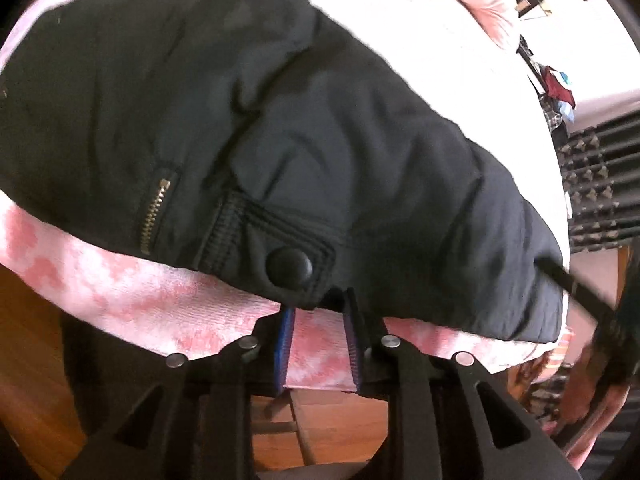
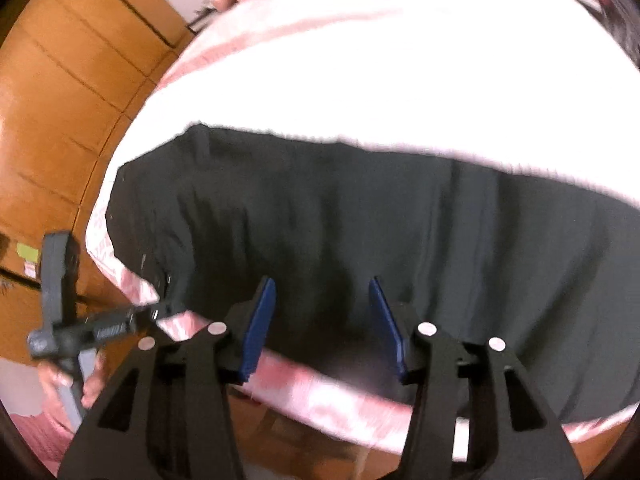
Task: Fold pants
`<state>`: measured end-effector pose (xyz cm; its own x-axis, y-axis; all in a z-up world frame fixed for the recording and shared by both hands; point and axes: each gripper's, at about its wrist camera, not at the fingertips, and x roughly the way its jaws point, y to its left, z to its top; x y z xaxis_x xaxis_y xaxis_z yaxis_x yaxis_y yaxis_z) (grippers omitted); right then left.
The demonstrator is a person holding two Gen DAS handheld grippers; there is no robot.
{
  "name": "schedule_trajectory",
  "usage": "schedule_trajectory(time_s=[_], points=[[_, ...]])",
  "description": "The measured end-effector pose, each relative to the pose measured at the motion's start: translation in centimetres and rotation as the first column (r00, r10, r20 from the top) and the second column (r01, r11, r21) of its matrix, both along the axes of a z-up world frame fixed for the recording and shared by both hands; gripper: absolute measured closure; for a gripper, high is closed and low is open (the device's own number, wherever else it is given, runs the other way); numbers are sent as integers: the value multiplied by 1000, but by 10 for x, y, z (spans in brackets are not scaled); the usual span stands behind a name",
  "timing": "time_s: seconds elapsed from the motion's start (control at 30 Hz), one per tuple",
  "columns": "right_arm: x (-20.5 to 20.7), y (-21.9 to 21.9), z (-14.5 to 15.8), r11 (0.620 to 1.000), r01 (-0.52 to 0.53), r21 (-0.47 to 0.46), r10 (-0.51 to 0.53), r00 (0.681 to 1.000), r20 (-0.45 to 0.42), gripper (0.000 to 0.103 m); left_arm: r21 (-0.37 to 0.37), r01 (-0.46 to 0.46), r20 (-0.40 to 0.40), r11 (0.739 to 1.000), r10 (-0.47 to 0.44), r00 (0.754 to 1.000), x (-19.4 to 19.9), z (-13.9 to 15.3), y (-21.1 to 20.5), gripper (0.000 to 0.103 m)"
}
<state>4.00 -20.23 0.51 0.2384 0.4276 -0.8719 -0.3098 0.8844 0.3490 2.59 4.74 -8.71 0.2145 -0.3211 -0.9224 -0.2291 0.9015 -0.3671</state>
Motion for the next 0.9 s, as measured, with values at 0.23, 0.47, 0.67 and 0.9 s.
schedule_trajectory(time_s=[0.23,0.47,0.67,0.9], points=[[62,3,-17,998,-58,-36,57,998,-30,53,-97,9,61,995,-3,998,2,53,-2,79],[77,27,-31,972,-205,-113,206,979,-4,36,49,136,141,990,-141,980,66,44,-12,69],[85,43,-49,921,-333,-201,335,942,-27,29,194,257,125,947,-284,951,118,16,-35,66],[88,55,-72,885,-377,-273,380,924,-43,90,242,289,59,926,-311,949,143,-12,-58,65]])
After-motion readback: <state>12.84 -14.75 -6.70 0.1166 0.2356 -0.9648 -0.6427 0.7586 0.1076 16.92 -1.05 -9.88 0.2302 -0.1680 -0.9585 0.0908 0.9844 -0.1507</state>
